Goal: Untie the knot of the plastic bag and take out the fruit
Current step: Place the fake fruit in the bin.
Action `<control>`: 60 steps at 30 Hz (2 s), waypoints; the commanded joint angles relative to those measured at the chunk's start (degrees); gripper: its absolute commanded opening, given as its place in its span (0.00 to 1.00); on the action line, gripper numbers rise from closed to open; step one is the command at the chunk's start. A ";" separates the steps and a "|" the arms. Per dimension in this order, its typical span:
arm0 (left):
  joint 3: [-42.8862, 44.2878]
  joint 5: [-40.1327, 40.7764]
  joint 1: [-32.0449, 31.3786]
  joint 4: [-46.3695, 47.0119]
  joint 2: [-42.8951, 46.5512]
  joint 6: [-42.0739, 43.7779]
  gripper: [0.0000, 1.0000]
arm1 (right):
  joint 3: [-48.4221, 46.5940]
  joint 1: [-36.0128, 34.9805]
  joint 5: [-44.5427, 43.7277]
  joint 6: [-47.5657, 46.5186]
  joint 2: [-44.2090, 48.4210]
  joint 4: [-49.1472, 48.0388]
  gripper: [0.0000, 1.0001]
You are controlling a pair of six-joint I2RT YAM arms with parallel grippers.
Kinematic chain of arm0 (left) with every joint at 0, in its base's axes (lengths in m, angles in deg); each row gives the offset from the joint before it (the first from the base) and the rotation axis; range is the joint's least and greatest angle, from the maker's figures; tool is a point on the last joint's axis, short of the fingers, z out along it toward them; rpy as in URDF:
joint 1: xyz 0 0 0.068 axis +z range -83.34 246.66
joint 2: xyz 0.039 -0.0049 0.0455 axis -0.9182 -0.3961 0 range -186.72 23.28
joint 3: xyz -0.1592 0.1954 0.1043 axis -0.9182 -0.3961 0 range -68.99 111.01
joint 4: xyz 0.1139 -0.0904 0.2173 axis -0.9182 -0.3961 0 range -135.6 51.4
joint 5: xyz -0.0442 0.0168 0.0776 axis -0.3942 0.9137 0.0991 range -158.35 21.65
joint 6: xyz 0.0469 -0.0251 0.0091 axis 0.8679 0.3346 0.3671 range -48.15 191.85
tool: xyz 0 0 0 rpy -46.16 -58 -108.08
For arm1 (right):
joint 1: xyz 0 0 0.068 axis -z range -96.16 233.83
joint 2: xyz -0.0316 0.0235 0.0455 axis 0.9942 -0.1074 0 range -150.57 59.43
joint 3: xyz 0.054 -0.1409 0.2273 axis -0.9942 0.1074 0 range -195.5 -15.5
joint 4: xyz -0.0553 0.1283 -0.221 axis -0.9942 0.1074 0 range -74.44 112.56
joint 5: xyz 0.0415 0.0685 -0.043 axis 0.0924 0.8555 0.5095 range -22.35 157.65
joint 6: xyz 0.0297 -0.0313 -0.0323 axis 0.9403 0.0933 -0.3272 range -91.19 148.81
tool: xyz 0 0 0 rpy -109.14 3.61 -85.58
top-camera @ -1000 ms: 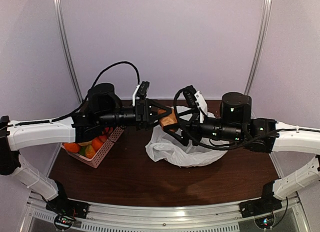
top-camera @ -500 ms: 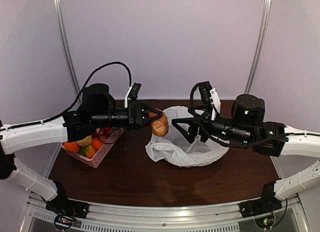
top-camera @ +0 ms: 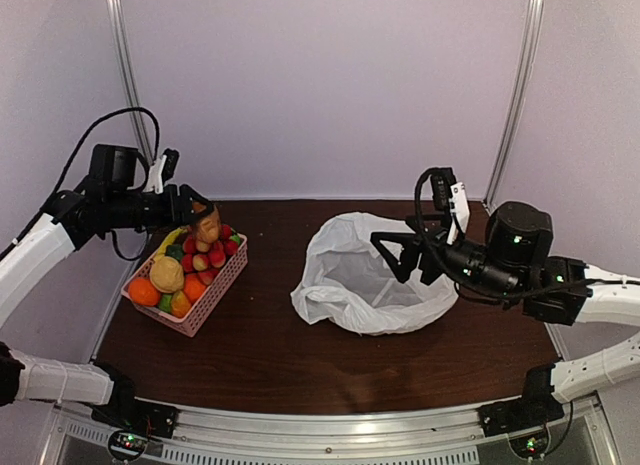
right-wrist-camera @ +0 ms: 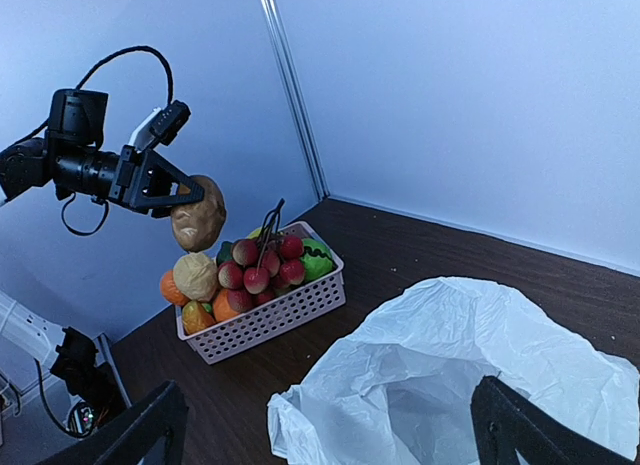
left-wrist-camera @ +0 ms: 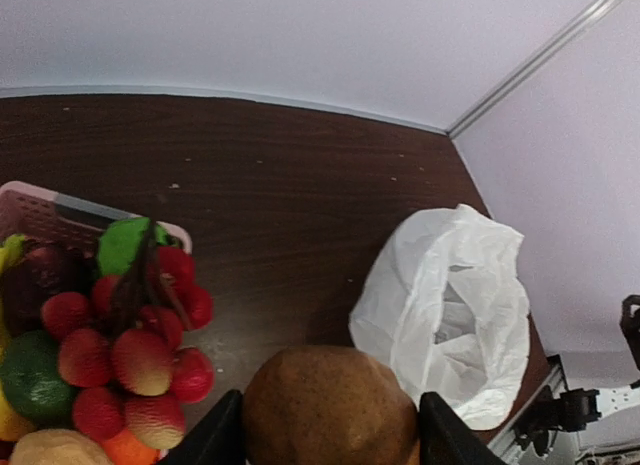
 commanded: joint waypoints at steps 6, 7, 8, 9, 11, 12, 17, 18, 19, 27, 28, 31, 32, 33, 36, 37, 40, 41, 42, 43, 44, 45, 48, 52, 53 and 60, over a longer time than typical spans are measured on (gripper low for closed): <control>6.06 18.35 15.03 -17.78 -0.51 18.63 0.46 | 1.10 0.47 -2.56 0.65 1.75 0.99 1.00; 6.65 21.59 15.73 -18.20 -0.81 19.85 0.46 | 1.10 0.47 -2.65 0.65 1.88 1.08 1.00; 6.86 23.38 16.86 -18.49 -1.14 21.06 0.46 | 1.18 0.47 -2.74 0.66 2.05 1.15 1.00; 6.79 24.56 18.13 -18.51 -1.39 22.22 0.46 | 1.25 0.53 -2.78 0.63 2.21 1.18 1.00; 6.24 26.49 21.63 -18.27 -2.26 24.54 0.46 | 1.44 0.55 -2.95 0.72 2.52 1.34 1.00; 6.02 27.55 23.64 -18.30 -2.81 25.67 0.46 | 1.53 0.58 -3.03 0.69 2.67 1.43 1.00; 2.70 30.01 29.55 -14.97 -4.06 30.97 0.47 | 1.75 0.63 -3.54 1.00 3.39 2.22 1.00; 1.65 29.50 30.25 -13.76 -4.17 32.22 0.47 | 1.86 0.69 -3.61 1.01 3.52 2.26 1.00; 0.96 28.72 30.74 -13.07 -4.54 33.36 0.46 | 1.84 0.65 -3.80 1.06 3.68 2.34 1.00; -4.76 28.01 31.08 -8.10 -7.43 36.85 0.45 | 1.89 0.68 -4.18 1.59 3.60 2.47 1.00; -5.31 28.06 31.09 -7.78 -7.86 37.21 0.45 | 1.82 0.70 -4.31 1.61 3.59 2.52 1.00; -5.67 27.30 31.08 -7.83 -8.76 37.61 0.45 | 1.52 0.73 -4.61 1.42 3.69 3.09 1.00; -5.73 27.09 31.08 -7.81 -8.82 37.68 0.45 | 1.39 0.73 -4.75 1.37 3.65 3.19 1.00; -5.89 27.19 31.08 -7.70 -8.81 37.82 0.46 | 1.29 0.80 -4.87 1.35 3.61 3.20 1.00; -6.10 26.88 31.08 -7.87 -9.44 38.12 0.46 | 1.19 0.88 -5.07 1.34 3.48 3.20 1.00; -6.11 26.51 31.08 -8.03 -9.73 38.08 0.46 | 1.21 0.88 -5.06 1.32 3.39 3.22 1.00; -5.83 26.51 31.08 -8.82 -11.11 37.73 0.46 | 1.19 0.91 -5.07 1.59 3.10 3.25 1.00; -5.70 26.87 31.08 -9.10 -11.64 37.71 0.46 | 1.19 0.91 -4.99 1.61 3.03 3.21 1.00; -5.67 27.25 31.08 -9.29 -12.09 37.62 0.47 | 1.14 0.91 -4.94 1.61 3.00 3.20 1.00; -5.67 27.36 31.08 -9.41 -12.48 37.64 0.47 | 1.10 0.92 -4.98 1.60 2.92 3.21 1.00; -5.54 27.33 31.08 -9.51 -12.94 37.58 0.47 | 1.10 0.98 -4.94 1.59 2.90 3.25 1.00; -5.50 27.25 31.05 -9.53 -13.20 37.47 0.47 | 1.10 0.99 -4.93 1.56 2.90 3.21 1.00; -5.57 27.71 31.08 -9.53 -13.91 37.40 0.47 | 1.14 1.00 -5.00 1.61 3.12 3.20 1.00; -5.66 26.82 31.09 -9.58 -14.96 37.43 0.49 | 1.44 1.02 -5.25 1.76 3.34 3.20 1.00; -5.59 26.29 31.08 -9.61 -15.22 37.44 0.50 | 1.52 1.05 -5.29 1.78 3.41 3.24 1.00; -4.81 25.23 31.08 -10.79 -17.35 37.44 0.54 | 1.54 1.03 -5.63 1.79 3.54 4.44 1.00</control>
